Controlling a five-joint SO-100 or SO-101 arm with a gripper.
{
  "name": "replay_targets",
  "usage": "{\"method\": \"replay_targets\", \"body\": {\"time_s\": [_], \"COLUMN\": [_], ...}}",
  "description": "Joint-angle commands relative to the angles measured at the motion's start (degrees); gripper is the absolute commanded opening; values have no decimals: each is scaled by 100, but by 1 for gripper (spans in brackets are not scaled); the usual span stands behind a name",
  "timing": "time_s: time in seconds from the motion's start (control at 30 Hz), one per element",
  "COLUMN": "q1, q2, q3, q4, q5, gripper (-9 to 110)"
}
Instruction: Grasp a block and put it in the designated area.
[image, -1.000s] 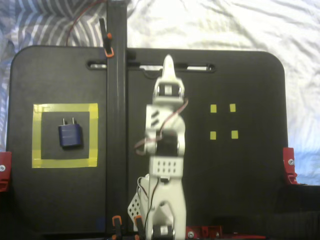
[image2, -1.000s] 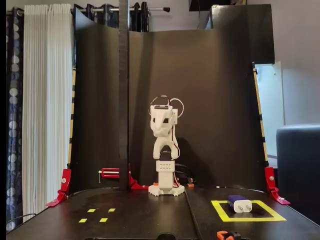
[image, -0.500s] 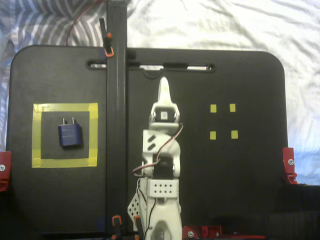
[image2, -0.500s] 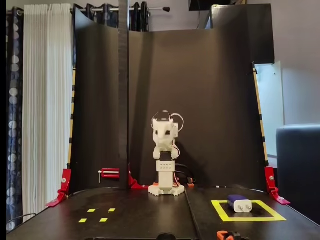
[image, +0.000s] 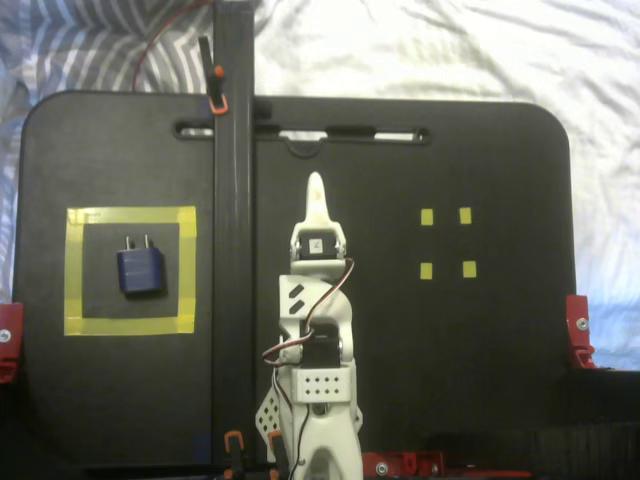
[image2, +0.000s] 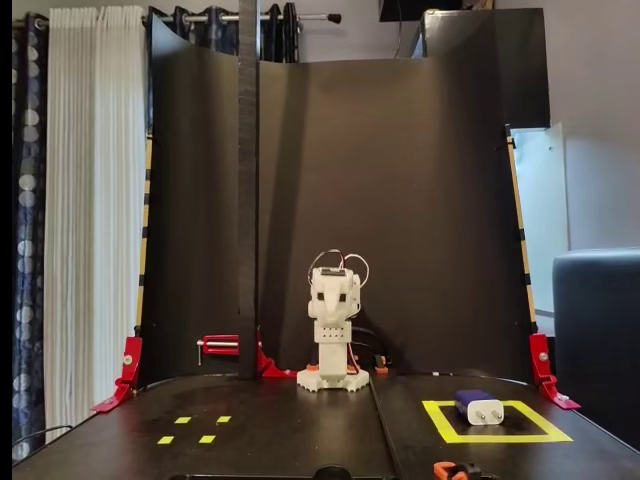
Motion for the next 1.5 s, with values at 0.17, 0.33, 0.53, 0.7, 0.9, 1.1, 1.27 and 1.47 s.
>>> {"method": "replay_targets", "body": {"time_s": [0.17,0.33,0.53,0.7,0.9,1.1,1.27,1.47], "q1": [-141,-132,-167,-167,-167,-193,-185,-62], "q2": [272,281,281,281,281,281,281,281], "q3": [35,35,35,44,44,44,44,44], "q4": [861,1371,2021,2355,2716,2988,3146,3155], "q5": [-141,-141,-193,-396,-396,-387,-325,-193], "gripper": [0,0,0,0,0,0,0,0]}}
